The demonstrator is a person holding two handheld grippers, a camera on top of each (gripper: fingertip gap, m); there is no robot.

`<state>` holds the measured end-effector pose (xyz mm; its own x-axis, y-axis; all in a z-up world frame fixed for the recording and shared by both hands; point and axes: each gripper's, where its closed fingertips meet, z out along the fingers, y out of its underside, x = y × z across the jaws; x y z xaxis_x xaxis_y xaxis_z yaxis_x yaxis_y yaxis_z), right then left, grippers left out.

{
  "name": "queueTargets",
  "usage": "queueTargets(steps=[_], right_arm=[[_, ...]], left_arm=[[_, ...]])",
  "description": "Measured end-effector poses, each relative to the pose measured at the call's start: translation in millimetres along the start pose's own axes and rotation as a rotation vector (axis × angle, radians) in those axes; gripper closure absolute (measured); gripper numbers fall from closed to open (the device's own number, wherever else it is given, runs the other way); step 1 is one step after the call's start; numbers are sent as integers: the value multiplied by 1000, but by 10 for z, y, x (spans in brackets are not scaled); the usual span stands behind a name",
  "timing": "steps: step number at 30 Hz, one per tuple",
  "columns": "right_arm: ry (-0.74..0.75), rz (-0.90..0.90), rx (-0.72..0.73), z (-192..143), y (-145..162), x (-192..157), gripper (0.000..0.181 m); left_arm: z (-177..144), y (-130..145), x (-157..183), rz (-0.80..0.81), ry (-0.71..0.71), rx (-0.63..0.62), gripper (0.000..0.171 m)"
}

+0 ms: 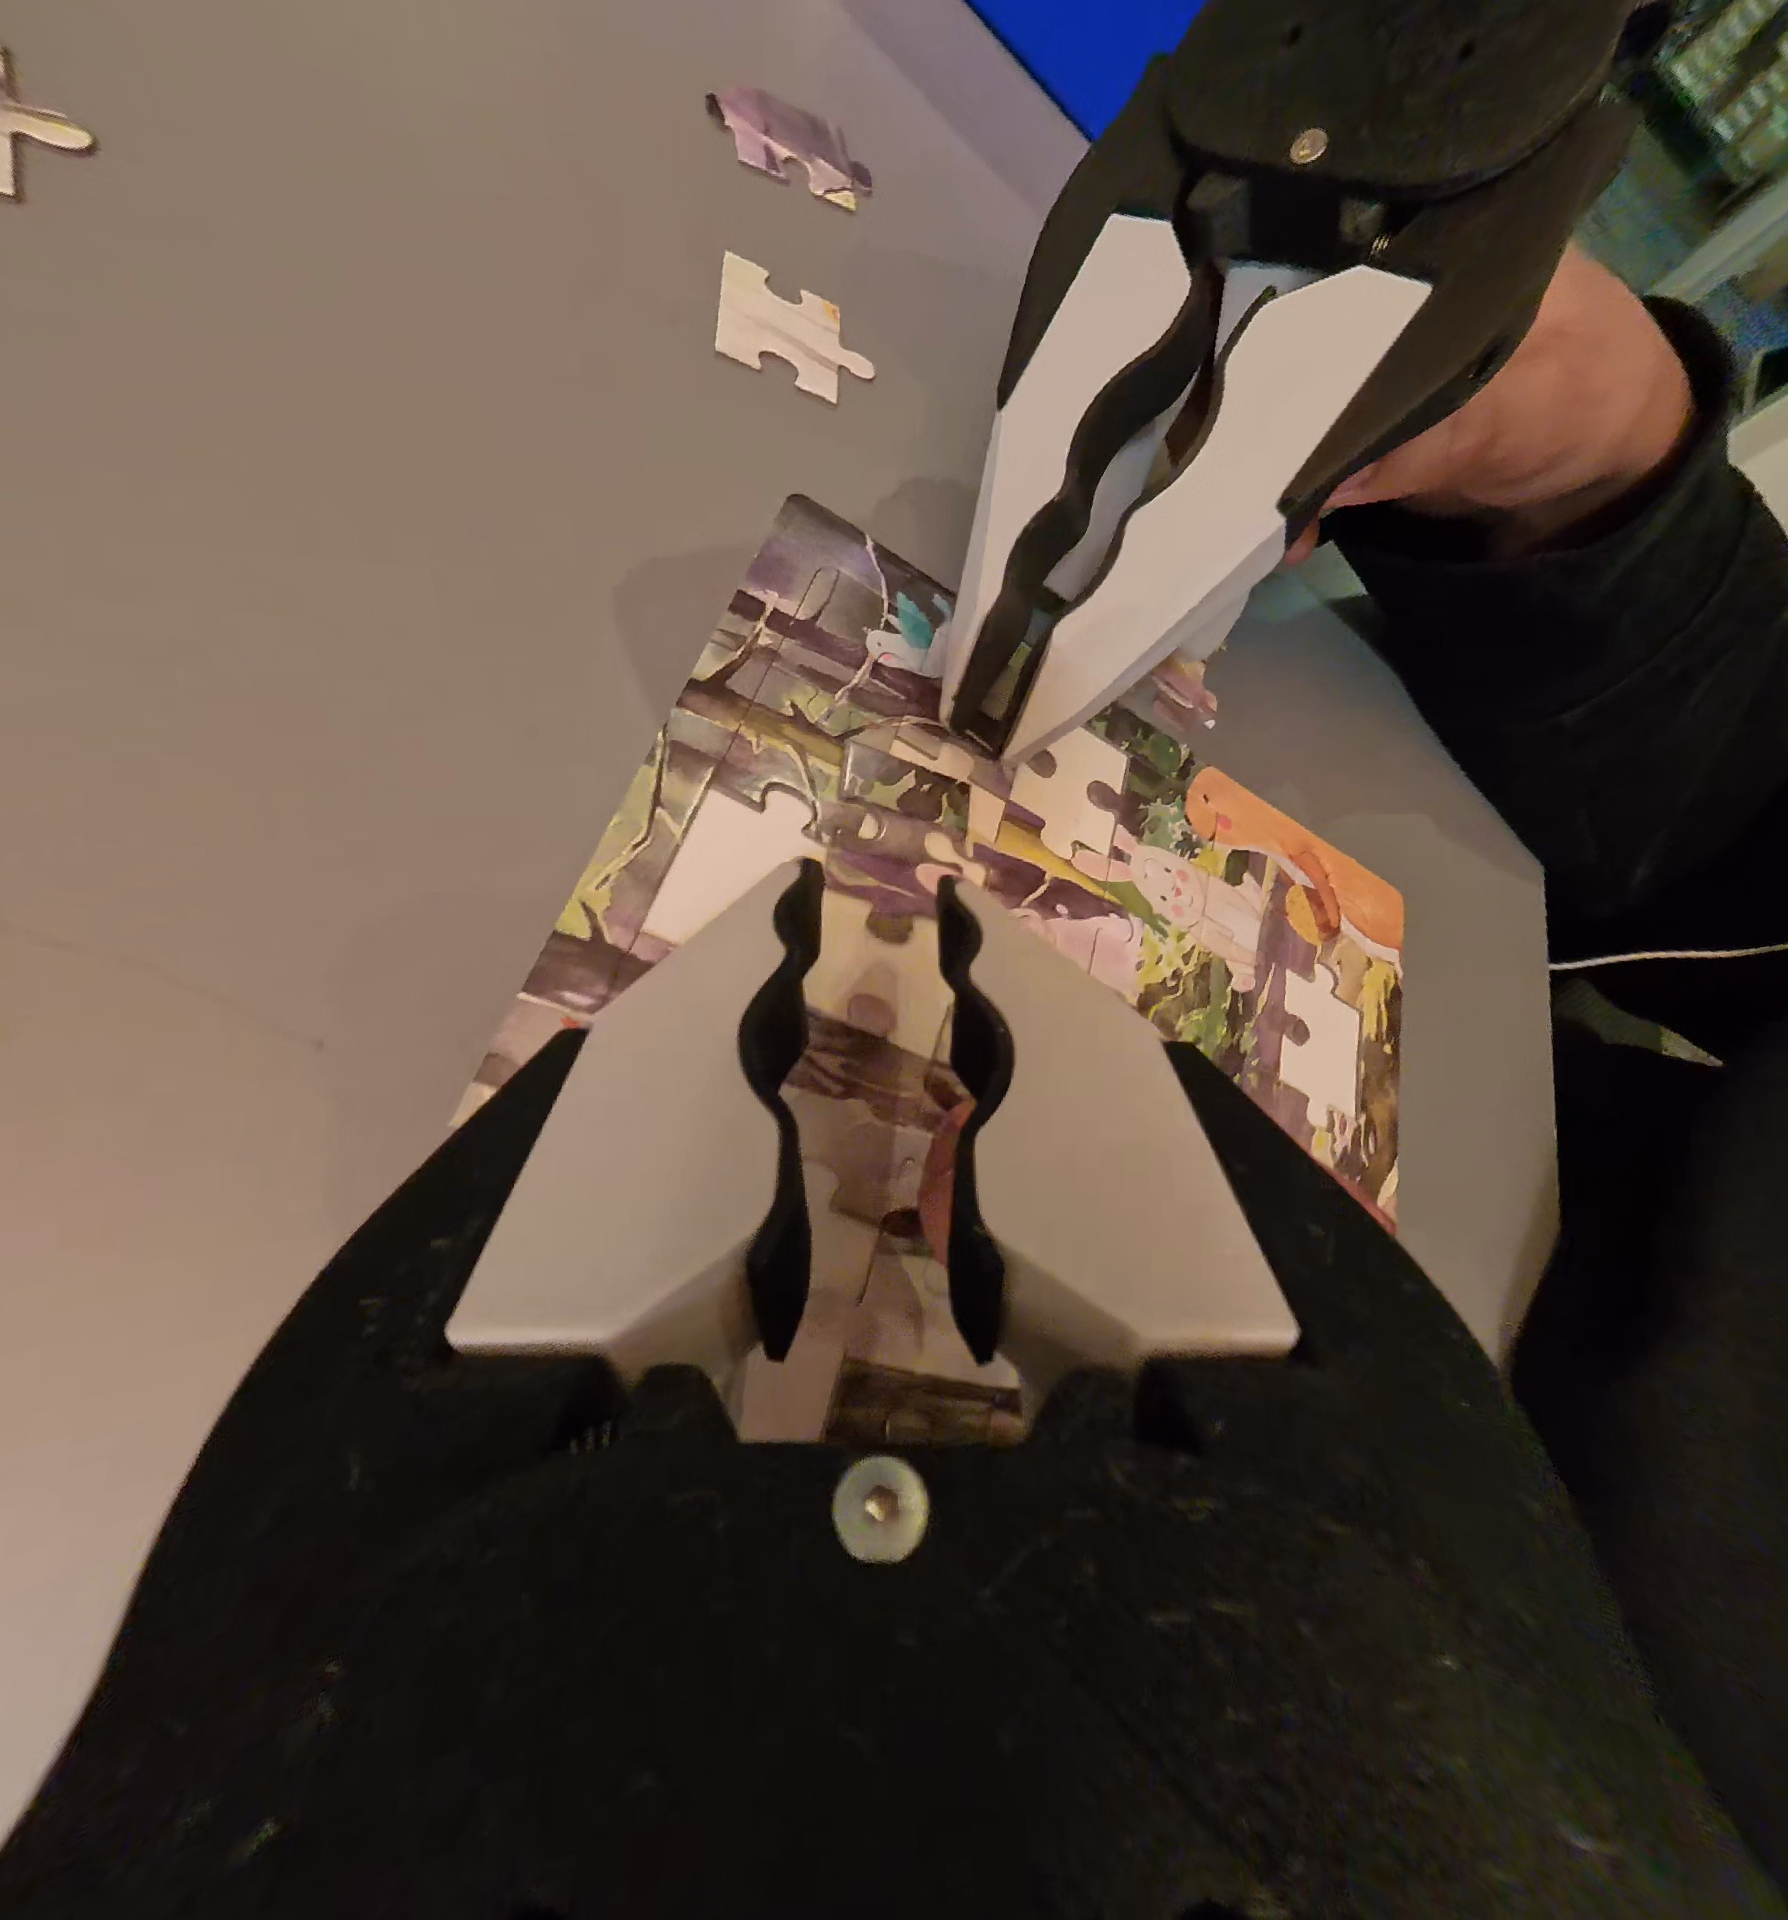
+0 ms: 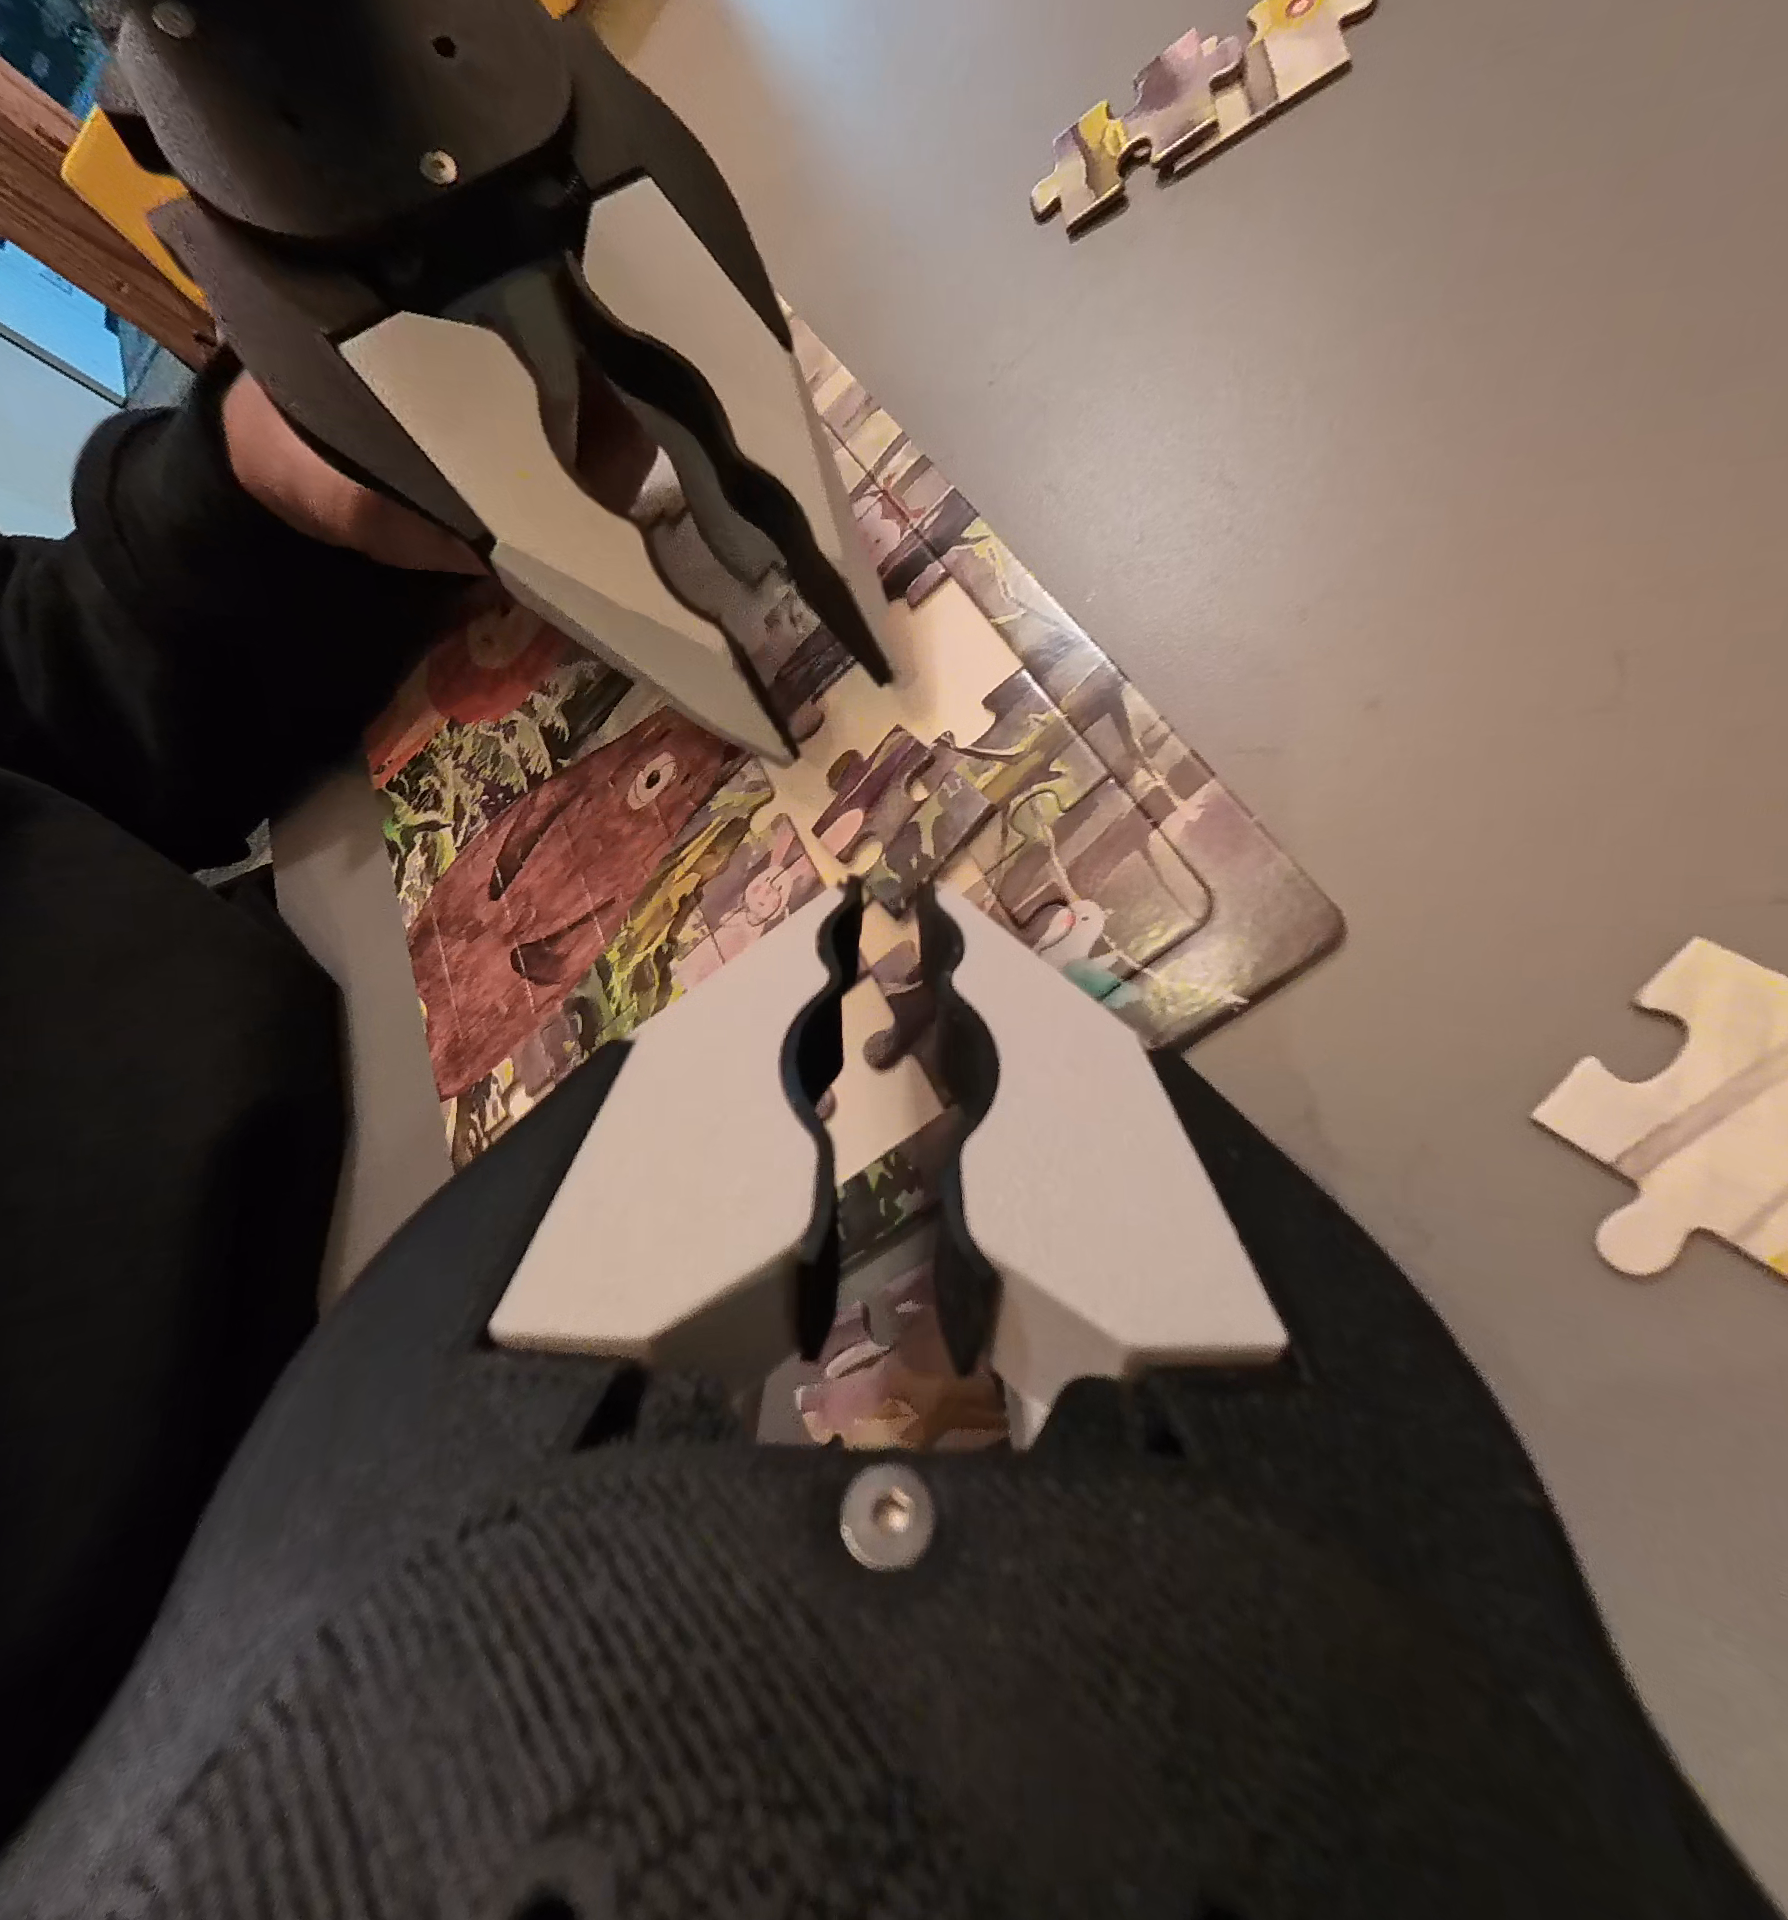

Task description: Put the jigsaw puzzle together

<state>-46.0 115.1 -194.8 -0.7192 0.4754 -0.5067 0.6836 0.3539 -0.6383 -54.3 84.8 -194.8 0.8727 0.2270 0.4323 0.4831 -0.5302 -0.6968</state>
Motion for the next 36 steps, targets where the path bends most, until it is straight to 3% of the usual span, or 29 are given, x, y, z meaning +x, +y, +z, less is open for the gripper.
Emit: queueTargets(steps=[7, 19, 27, 36], right_arm=[[12, -22, -51, 64, 77, -3, 172], [65, -70, -36, 153, 25, 15, 180], [103, -110, -22, 202, -23, 5, 180], [109, -114, -24, 203, -20, 2, 180]], left_arm=[[86, 12, 41, 24, -10, -18, 139], [-34, 79, 145, -25, 67, -74, 154], [-138, 12, -42, -79, 18, -5, 147], [-35, 121, 32, -67, 54, -67, 146]])
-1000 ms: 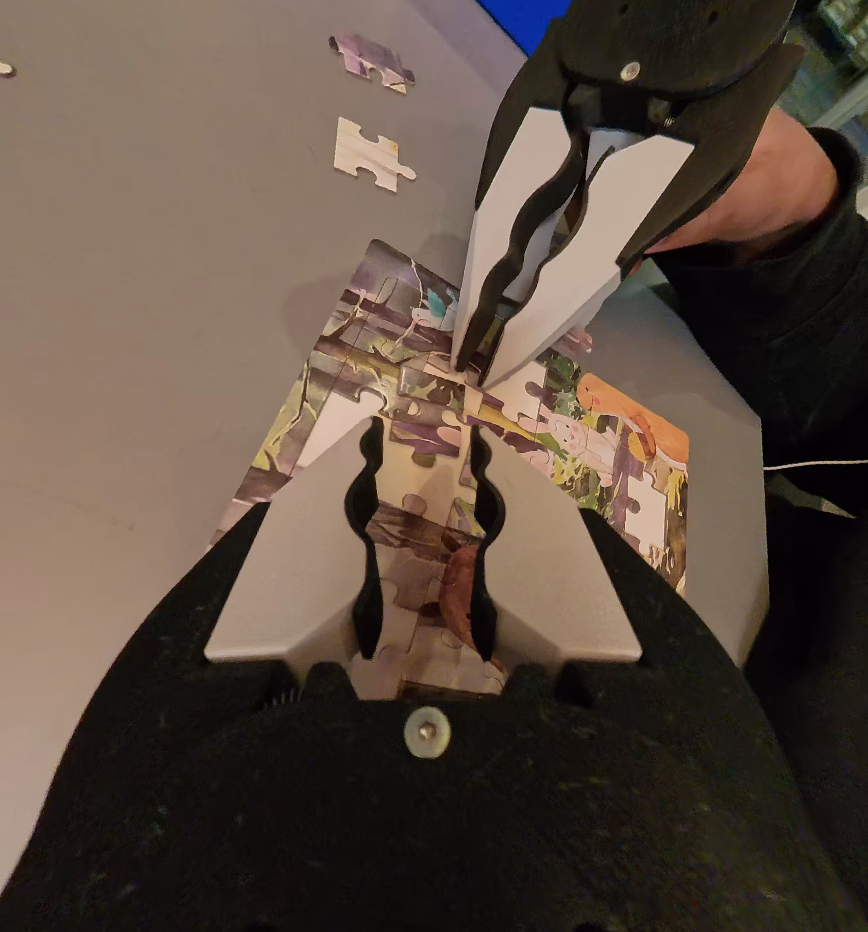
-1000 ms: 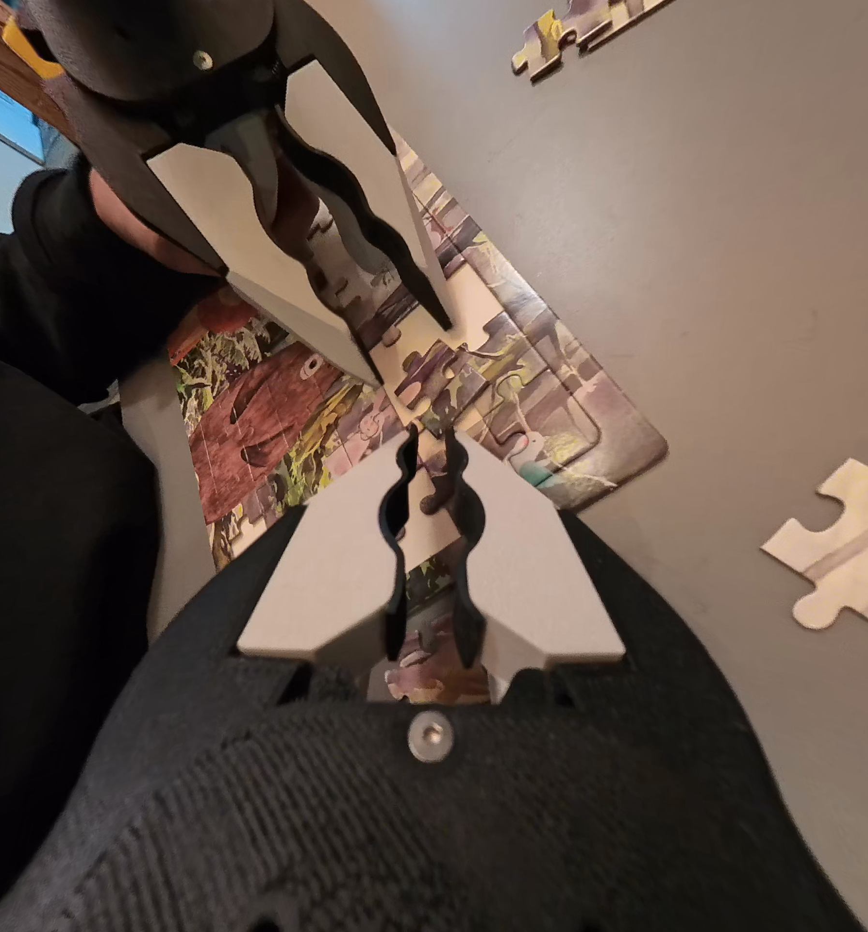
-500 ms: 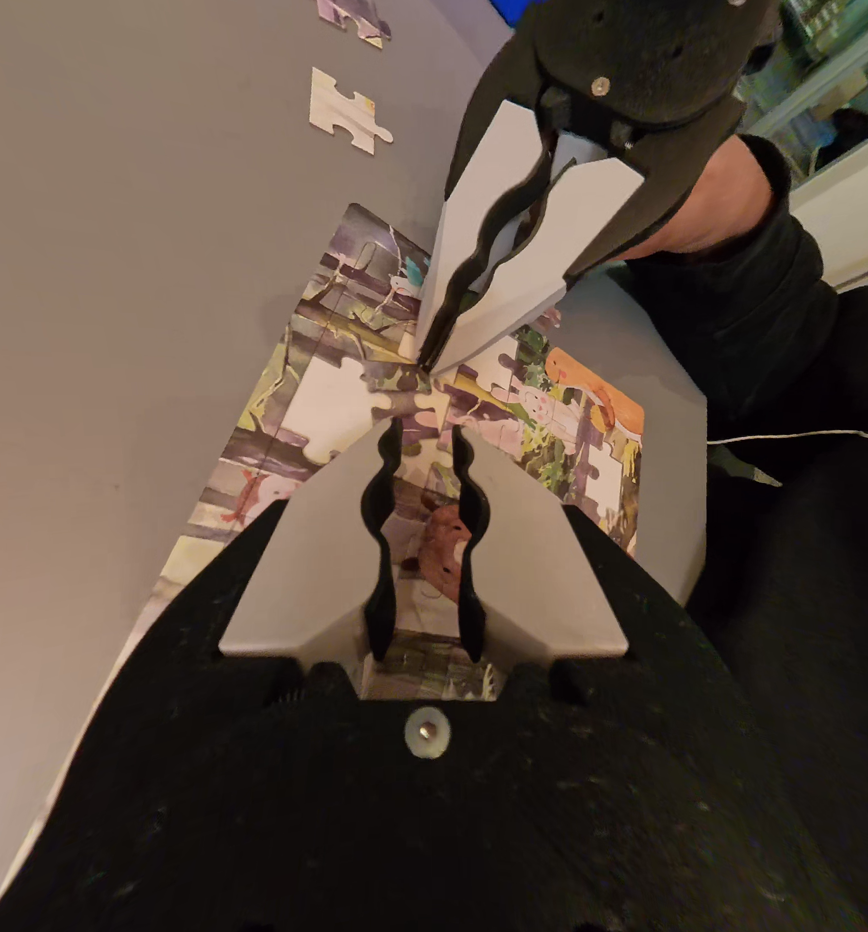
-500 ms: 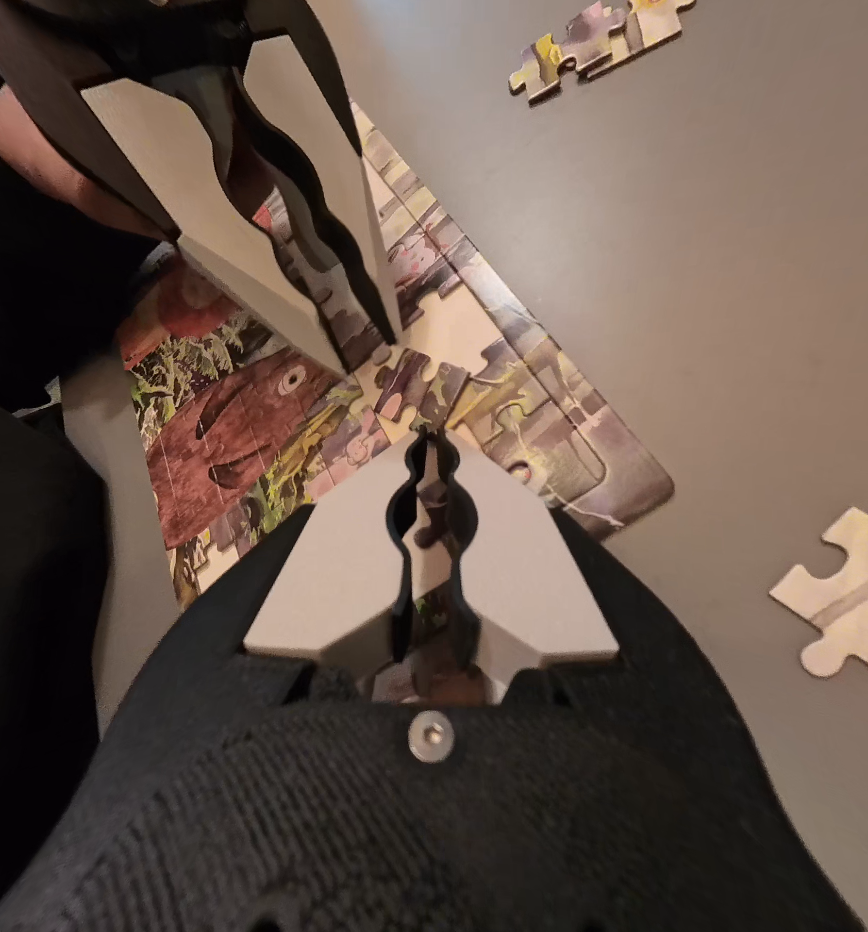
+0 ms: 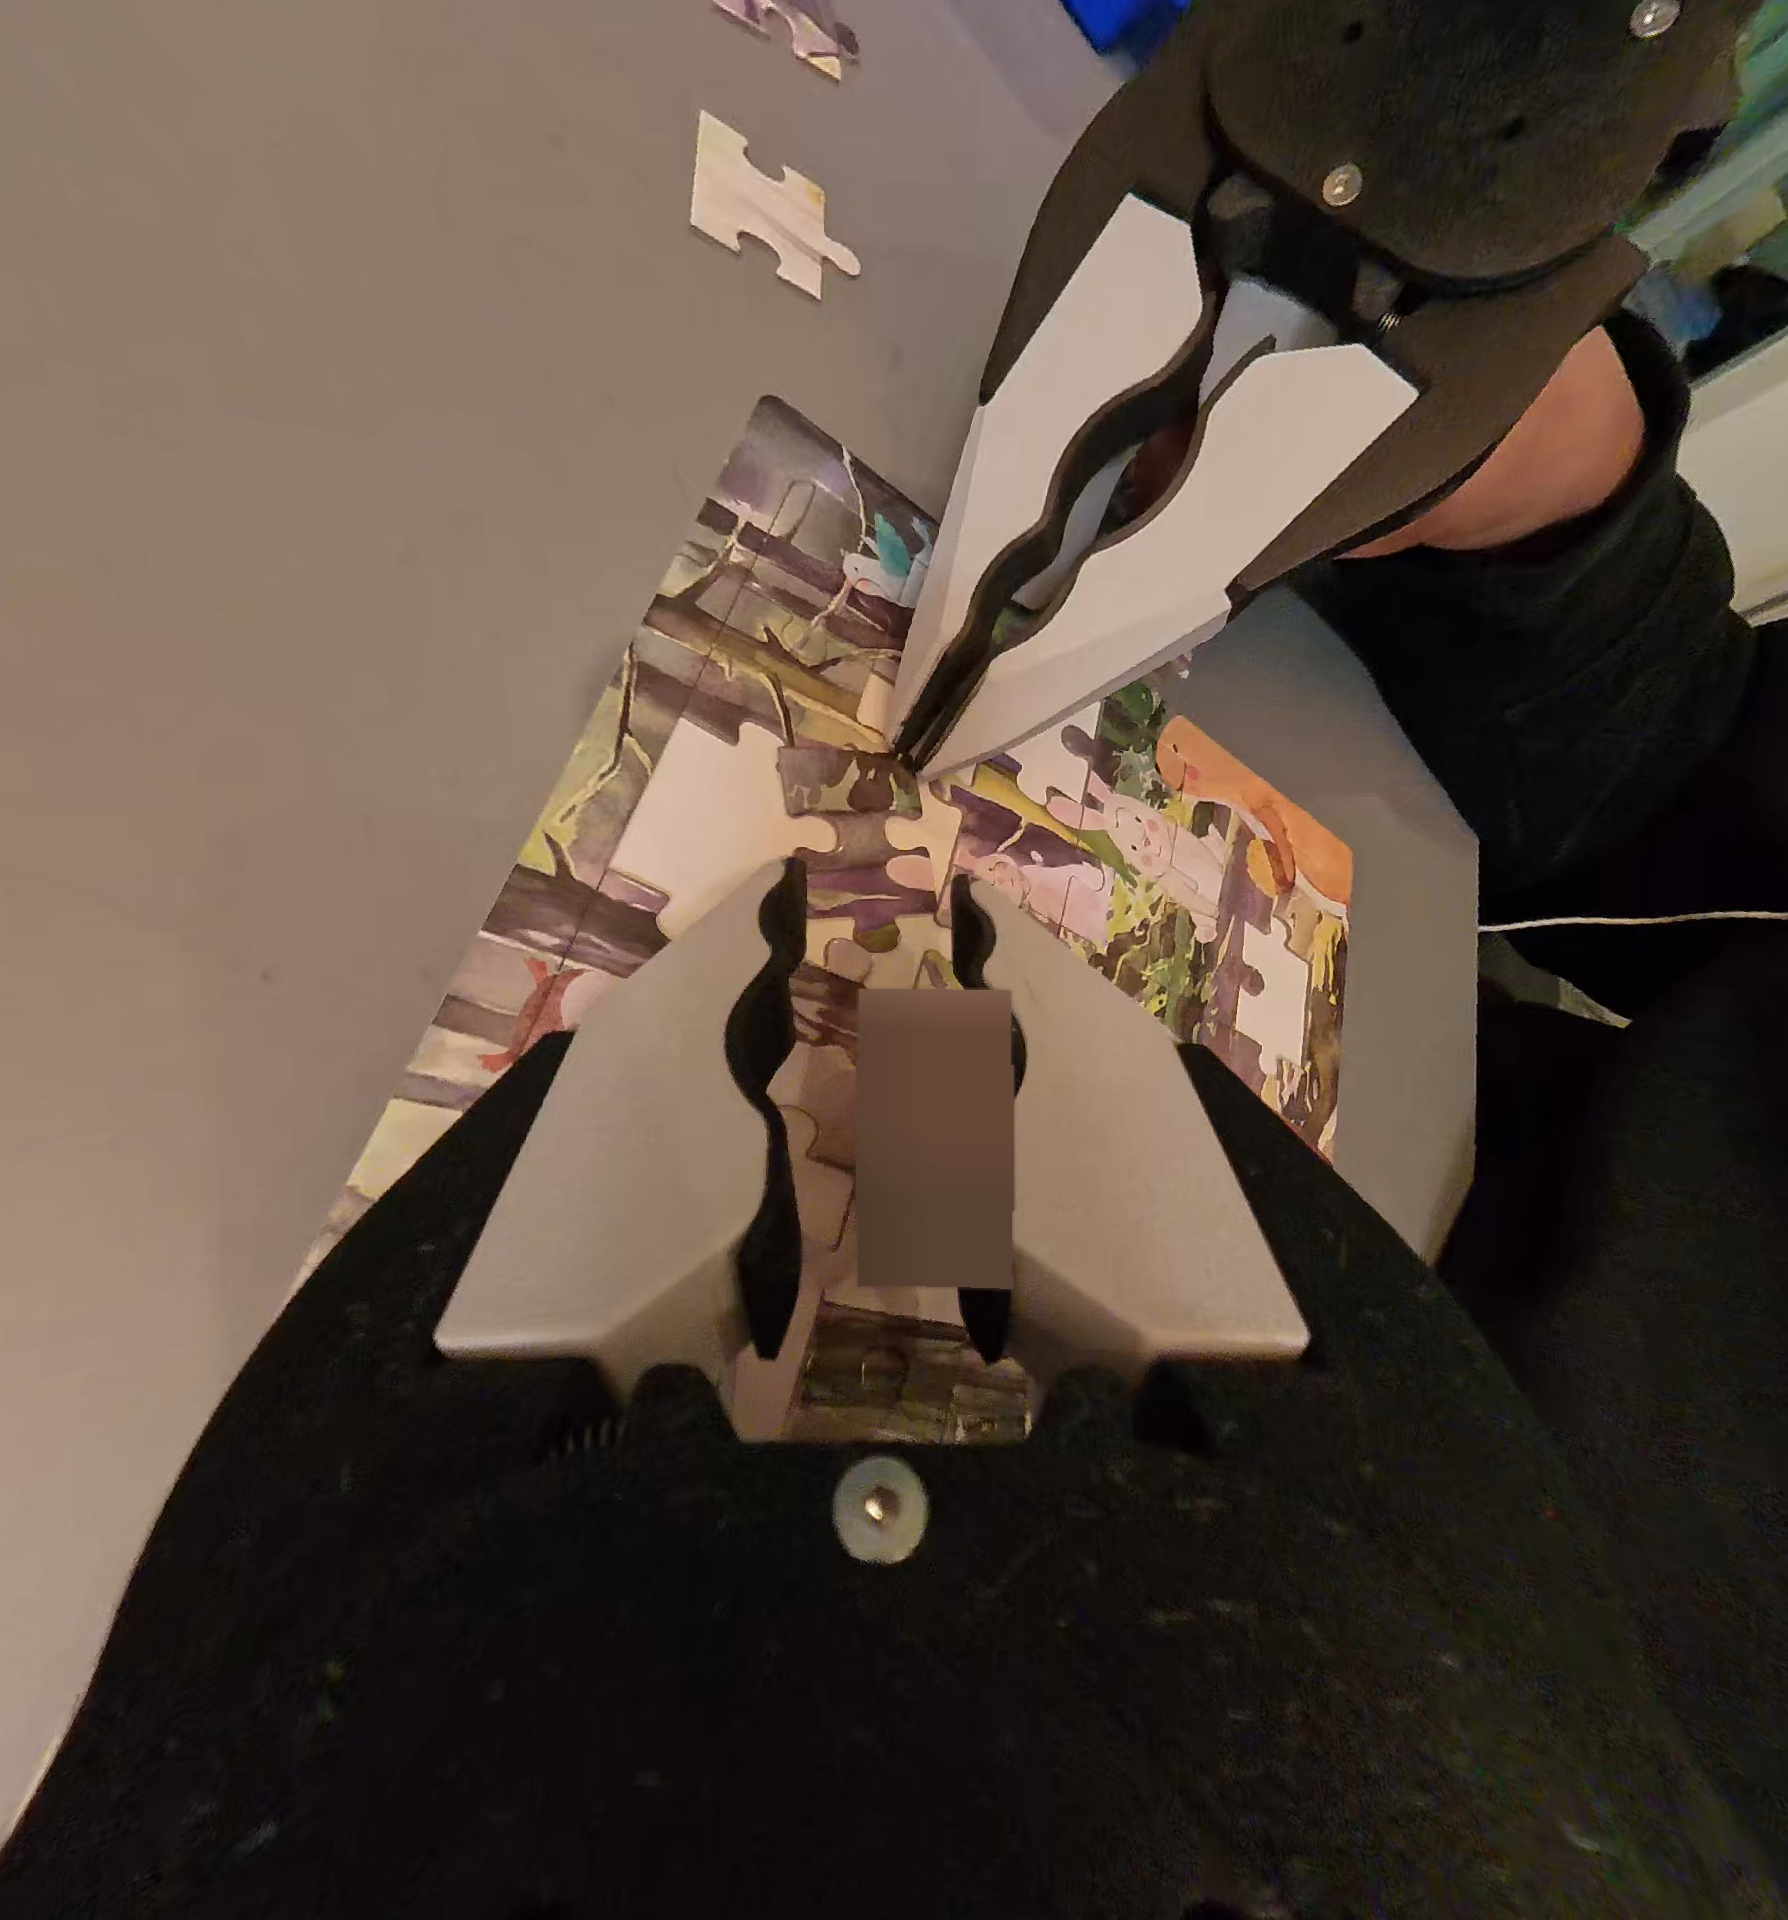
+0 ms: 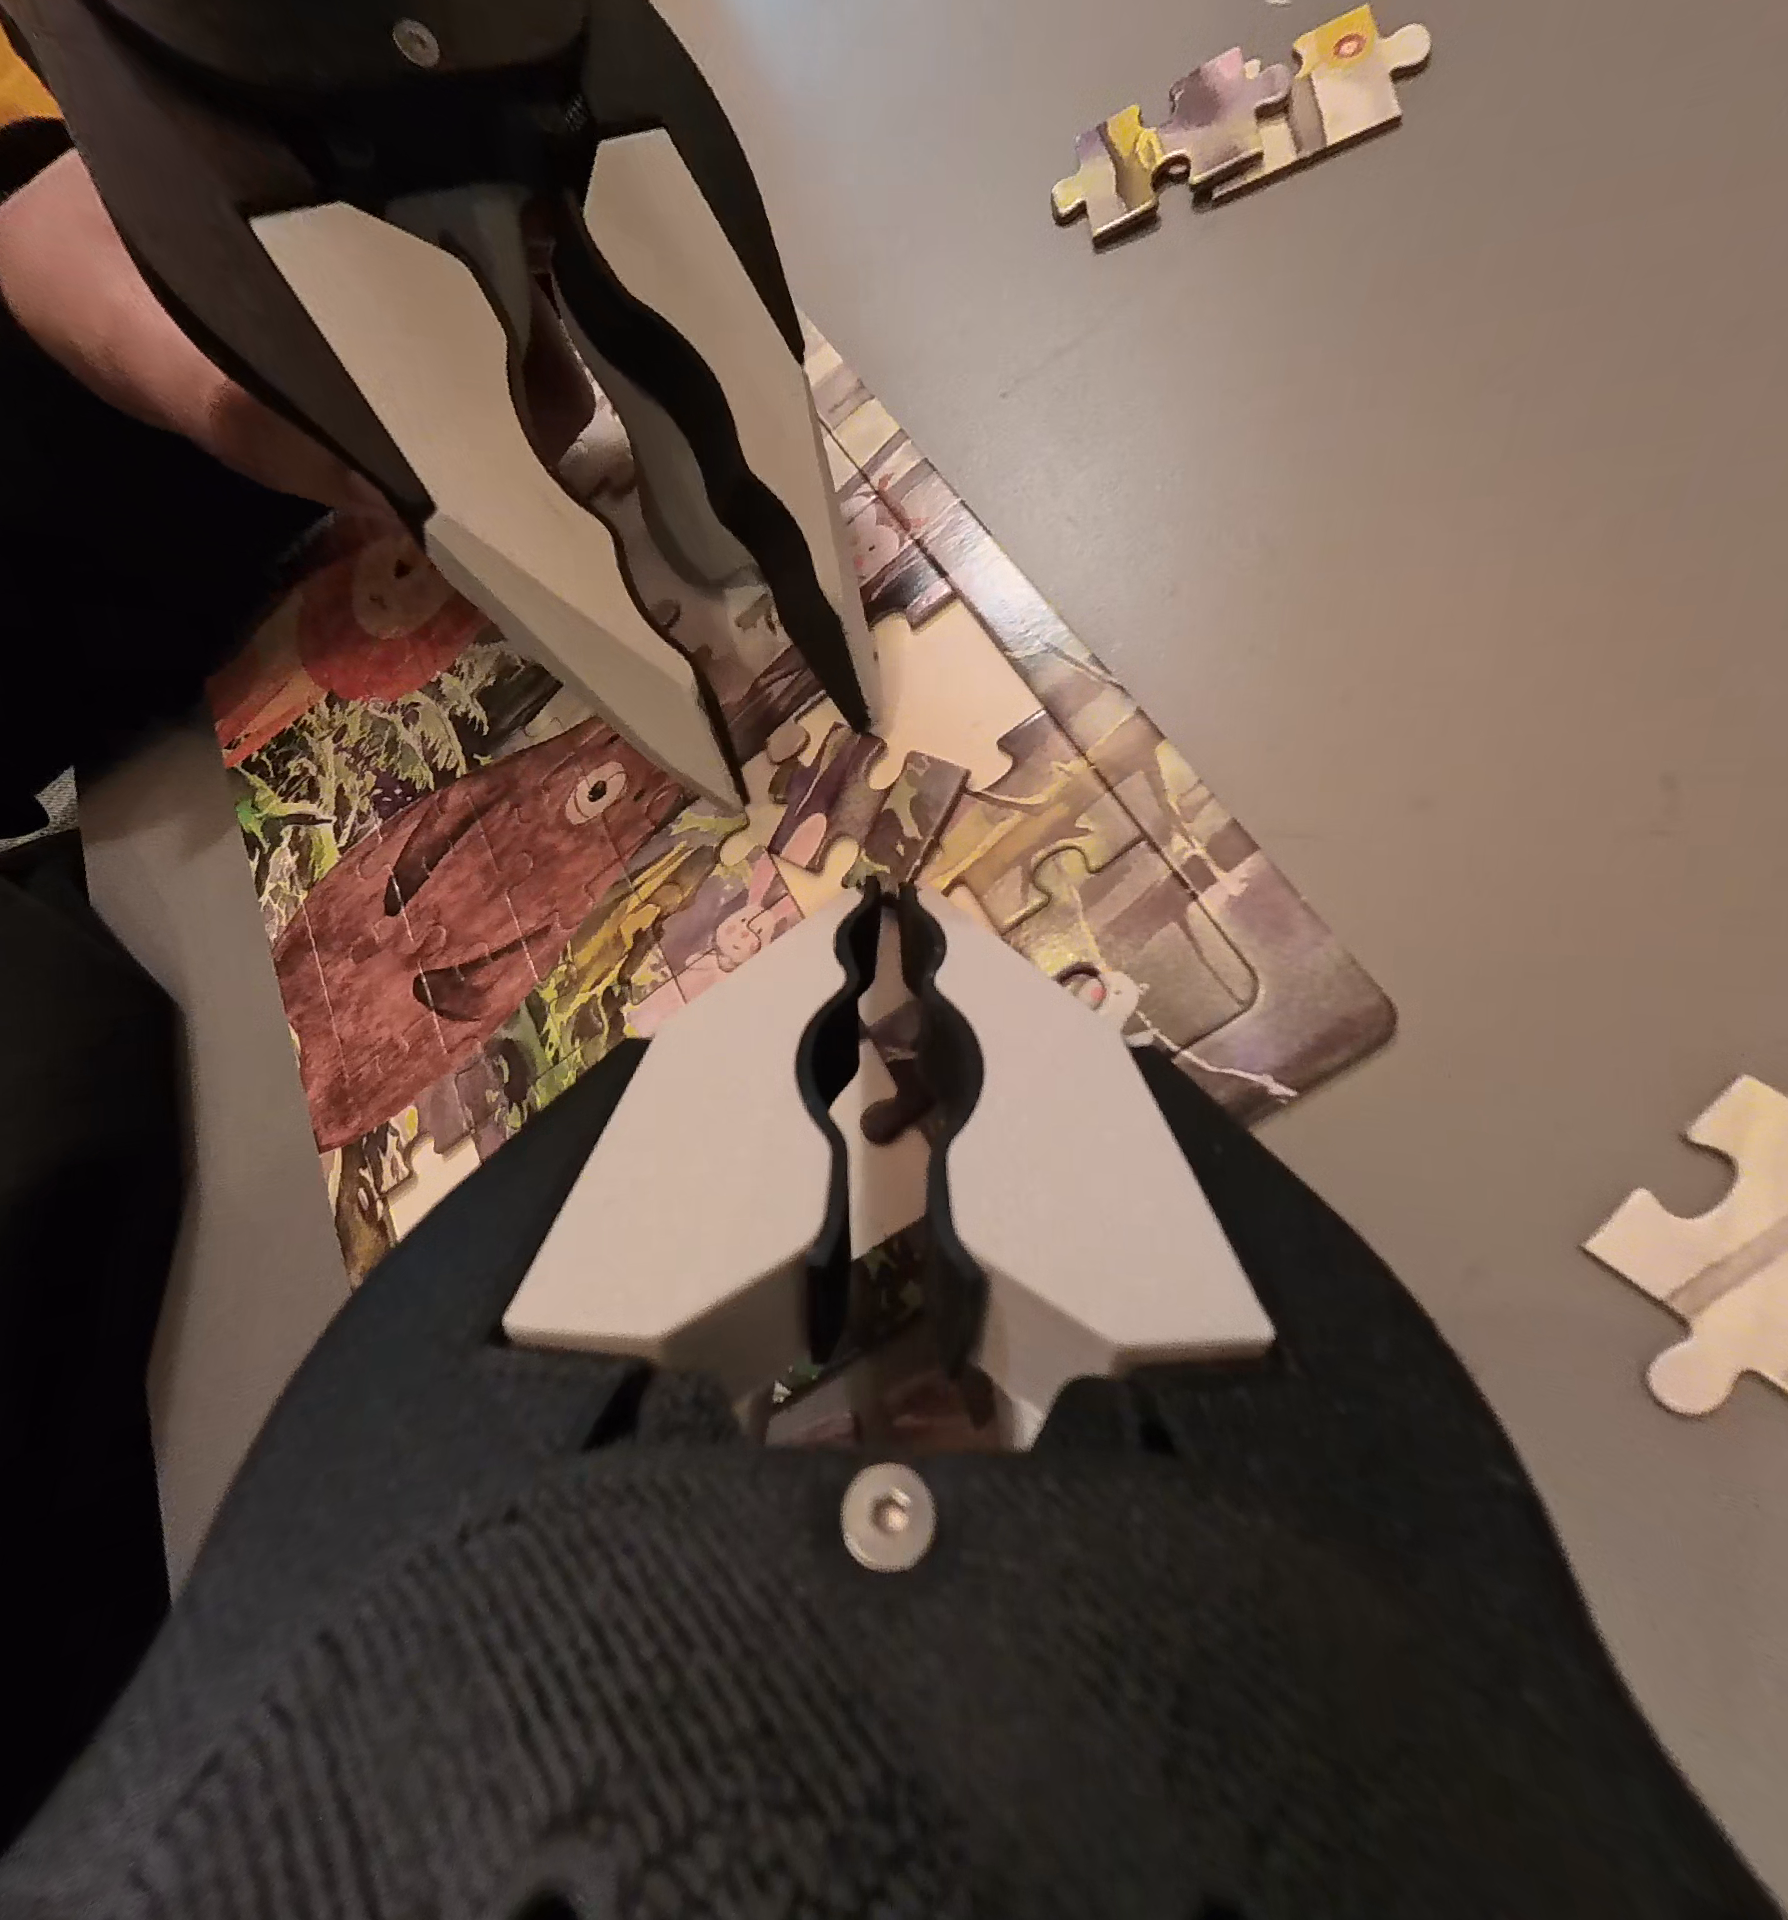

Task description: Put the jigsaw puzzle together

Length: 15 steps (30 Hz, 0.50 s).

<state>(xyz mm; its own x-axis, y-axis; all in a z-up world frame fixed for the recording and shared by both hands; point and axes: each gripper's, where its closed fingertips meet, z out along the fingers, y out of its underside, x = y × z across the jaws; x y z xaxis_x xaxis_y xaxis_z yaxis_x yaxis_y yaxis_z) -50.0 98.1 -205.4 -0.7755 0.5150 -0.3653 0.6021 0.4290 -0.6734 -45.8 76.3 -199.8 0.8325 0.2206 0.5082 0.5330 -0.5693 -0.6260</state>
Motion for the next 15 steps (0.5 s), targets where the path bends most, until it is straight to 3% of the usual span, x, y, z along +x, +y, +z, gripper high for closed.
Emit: queueTargets(steps=[5, 10, 15], right_arm=[[1, 1, 1, 0, -2, 0, 180], [0, 3, 1, -1, -2, -3, 180], [-13, 14, -9, -3, 19, -13, 179]], left_arm=[[-47, -62, 38, -52, 65, 48, 149], [-65, -50, -147, -57, -38, 51, 145], [-48, -51, -122, -54, -32, 47, 145]])
